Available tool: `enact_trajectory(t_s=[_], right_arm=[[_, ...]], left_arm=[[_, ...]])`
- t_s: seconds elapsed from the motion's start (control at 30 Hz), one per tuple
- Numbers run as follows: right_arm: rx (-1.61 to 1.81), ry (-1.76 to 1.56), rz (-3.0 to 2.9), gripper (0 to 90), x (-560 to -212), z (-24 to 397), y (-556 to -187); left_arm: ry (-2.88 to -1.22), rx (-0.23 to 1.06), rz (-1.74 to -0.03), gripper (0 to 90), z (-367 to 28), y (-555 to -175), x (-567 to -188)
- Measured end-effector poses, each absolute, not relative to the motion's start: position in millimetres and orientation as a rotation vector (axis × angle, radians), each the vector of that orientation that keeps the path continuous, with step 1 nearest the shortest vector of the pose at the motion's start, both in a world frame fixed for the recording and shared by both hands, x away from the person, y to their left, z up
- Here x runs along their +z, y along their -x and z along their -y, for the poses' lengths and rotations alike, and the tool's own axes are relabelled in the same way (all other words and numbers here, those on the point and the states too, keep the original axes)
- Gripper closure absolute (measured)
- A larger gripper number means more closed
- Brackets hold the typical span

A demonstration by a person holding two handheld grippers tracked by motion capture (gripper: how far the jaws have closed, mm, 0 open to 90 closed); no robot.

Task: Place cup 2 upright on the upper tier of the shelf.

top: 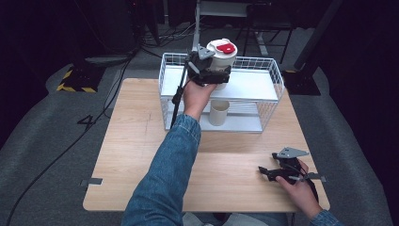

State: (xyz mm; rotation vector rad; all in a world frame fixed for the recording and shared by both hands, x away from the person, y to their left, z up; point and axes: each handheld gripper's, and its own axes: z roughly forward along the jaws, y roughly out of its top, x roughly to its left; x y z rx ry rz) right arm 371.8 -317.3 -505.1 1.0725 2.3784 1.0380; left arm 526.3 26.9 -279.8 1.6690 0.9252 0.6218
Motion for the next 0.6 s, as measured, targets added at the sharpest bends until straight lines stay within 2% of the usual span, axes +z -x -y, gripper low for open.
enact_trajectory(t_s=[0.6], right_arm=[[1.037, -1.073, -2.380, 12.3, -505.1, 317.3, -371.7]], left_arm=[[-1.669, 0.635, -0.829, 0.0, -58.4, -477.1, -256.3]])
